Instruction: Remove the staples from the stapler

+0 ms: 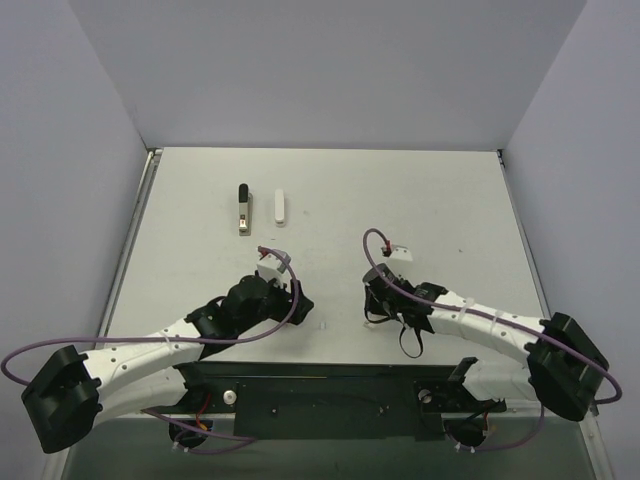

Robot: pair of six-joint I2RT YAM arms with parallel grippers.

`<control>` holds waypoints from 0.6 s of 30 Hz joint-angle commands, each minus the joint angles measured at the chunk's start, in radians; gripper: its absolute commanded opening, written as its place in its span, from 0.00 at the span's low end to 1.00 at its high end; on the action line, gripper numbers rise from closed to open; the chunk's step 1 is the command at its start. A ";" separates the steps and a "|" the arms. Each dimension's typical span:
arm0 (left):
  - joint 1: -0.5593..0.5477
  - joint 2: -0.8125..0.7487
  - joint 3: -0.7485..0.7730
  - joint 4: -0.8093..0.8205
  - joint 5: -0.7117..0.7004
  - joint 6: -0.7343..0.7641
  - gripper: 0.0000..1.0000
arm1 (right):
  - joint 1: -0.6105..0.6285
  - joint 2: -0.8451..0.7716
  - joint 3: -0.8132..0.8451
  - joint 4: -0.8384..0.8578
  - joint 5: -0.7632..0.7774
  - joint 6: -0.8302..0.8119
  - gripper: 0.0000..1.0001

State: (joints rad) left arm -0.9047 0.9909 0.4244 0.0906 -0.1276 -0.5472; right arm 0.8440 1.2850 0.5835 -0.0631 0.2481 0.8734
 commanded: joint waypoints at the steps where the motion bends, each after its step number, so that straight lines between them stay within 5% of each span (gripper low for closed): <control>1: -0.005 -0.032 0.001 0.017 -0.020 -0.011 0.77 | -0.009 -0.160 0.019 -0.124 0.134 -0.045 0.20; 5: -0.005 -0.035 0.001 0.015 -0.023 -0.011 0.77 | -0.019 -0.263 -0.028 -0.201 0.138 -0.040 0.31; 18: -0.005 -0.031 0.013 0.005 -0.021 -0.011 0.77 | 0.021 -0.380 -0.183 -0.245 -0.035 -0.033 0.33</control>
State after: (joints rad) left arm -0.9047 0.9733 0.4225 0.0868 -0.1387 -0.5476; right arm 0.8368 0.9028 0.4164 -0.2745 0.2707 0.8474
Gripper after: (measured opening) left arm 0.765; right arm 0.327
